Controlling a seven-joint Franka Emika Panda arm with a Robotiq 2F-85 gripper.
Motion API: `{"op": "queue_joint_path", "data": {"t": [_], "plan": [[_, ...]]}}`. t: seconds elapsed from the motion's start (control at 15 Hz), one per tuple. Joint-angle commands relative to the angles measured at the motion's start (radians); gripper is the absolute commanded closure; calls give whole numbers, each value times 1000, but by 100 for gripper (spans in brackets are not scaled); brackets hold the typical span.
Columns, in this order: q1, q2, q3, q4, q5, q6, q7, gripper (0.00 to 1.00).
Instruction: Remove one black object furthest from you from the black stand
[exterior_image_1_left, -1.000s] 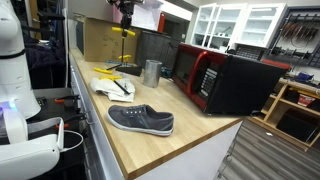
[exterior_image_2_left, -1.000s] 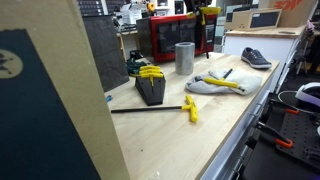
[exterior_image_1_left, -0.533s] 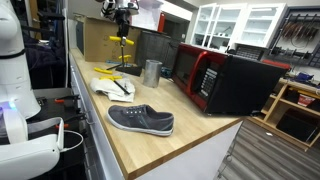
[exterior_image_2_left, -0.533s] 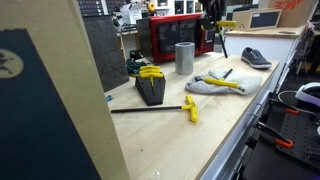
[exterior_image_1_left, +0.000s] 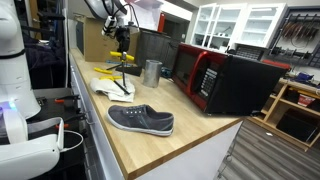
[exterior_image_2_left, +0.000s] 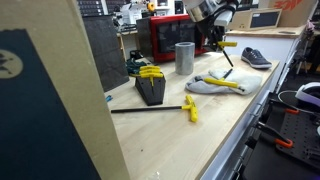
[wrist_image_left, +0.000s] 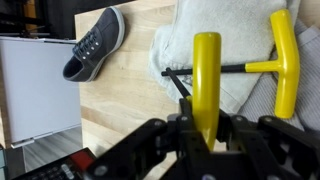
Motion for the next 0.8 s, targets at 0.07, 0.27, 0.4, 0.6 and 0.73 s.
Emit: {"op": "queue_joint_path", "data": {"t": [0.07, 0.27, 0.4, 0.6, 0.73], "plan": [[5, 60, -16, -14, -91, -25, 40, 95], [8, 108, -30, -12, -110, -28, 52, 95], [12, 132, -37, -11, -119, -28, 55, 95], [11, 134, -44, -26, -107, 10, 17, 95], [7, 104, -43, -51, -100, 58, -7, 95]]}}
